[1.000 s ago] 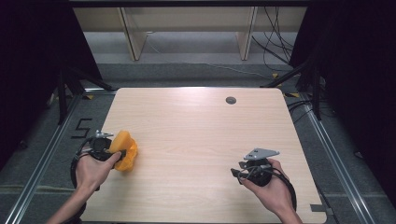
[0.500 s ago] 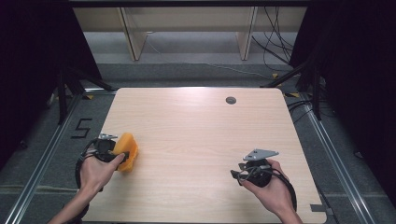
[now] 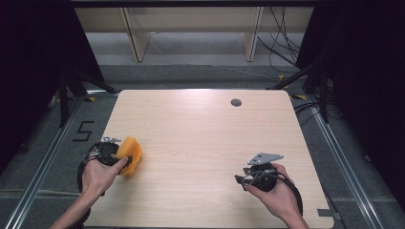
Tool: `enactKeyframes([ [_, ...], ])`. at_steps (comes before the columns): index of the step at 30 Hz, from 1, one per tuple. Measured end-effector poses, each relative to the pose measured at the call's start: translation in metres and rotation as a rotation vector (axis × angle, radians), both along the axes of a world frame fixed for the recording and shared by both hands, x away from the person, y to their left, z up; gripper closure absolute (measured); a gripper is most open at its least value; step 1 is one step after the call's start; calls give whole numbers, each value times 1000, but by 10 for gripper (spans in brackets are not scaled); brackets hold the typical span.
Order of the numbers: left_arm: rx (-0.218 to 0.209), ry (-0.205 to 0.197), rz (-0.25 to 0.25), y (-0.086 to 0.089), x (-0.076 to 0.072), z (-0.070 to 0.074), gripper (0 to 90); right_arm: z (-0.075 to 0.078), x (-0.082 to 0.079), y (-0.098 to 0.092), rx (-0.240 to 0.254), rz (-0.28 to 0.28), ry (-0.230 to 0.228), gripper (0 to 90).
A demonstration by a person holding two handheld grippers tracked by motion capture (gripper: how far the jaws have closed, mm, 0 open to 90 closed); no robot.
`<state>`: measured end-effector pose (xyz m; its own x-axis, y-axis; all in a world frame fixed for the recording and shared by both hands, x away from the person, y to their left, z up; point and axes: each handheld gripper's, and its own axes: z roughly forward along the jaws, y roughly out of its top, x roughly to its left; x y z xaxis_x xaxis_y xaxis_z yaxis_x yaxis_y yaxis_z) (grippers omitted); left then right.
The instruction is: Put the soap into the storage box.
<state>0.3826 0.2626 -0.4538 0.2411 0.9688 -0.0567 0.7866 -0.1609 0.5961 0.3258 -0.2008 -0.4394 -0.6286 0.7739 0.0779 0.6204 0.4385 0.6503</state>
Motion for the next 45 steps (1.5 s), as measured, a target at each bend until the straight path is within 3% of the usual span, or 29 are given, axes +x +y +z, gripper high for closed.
enactKeyframes([
  [1,5,-2,2,0,-1,1,590,-2,1,0,8,2,-22,554],
  [4,6,-6,0,-1,-1,3,568,-2,1,-1,6,3,-21,552],
  [18,12,-66,-13,5,-15,17,505,-1,-1,0,9,-12,24,541],
  [20,10,-80,-27,6,-18,19,467,-1,-1,0,9,-13,26,538],
  [23,35,-110,-66,8,-27,23,420,-3,1,-1,7,2,9,534],
  [28,70,-153,-116,11,-39,26,323,-3,1,-2,4,-5,18,526],
  [29,48,-176,-127,13,-46,27,288,-4,1,-3,-2,1,8,522],
  [32,44,-171,-137,17,-54,30,253,-4,1,-4,6,-5,13,512],
  [37,39,-201,-162,32,-72,30,211,-5,2,-5,7,-11,8,502],
  [39,0,-206,-164,42,-80,23,199,-6,2,-6,11,-23,2,493],
  [40,0,-206,-164,42,-80,23,190,-6,2,-6,11,-23,2,493],
  [41,-32,-196,-156,47,-81,16,184,-7,3,-8,10,-22,-6,484],
  [42,-32,-196,-156,47,-81,16,168,-7,3,-8,10,-22,-6,484],
  [44,-75,-229,-137,54,-82,8,172,-9,3,-11,10,-39,-18,483],
  [45,-70,-228,-134,55,-81,5,177,-9,4,-12,11,-39,-30,485],
])
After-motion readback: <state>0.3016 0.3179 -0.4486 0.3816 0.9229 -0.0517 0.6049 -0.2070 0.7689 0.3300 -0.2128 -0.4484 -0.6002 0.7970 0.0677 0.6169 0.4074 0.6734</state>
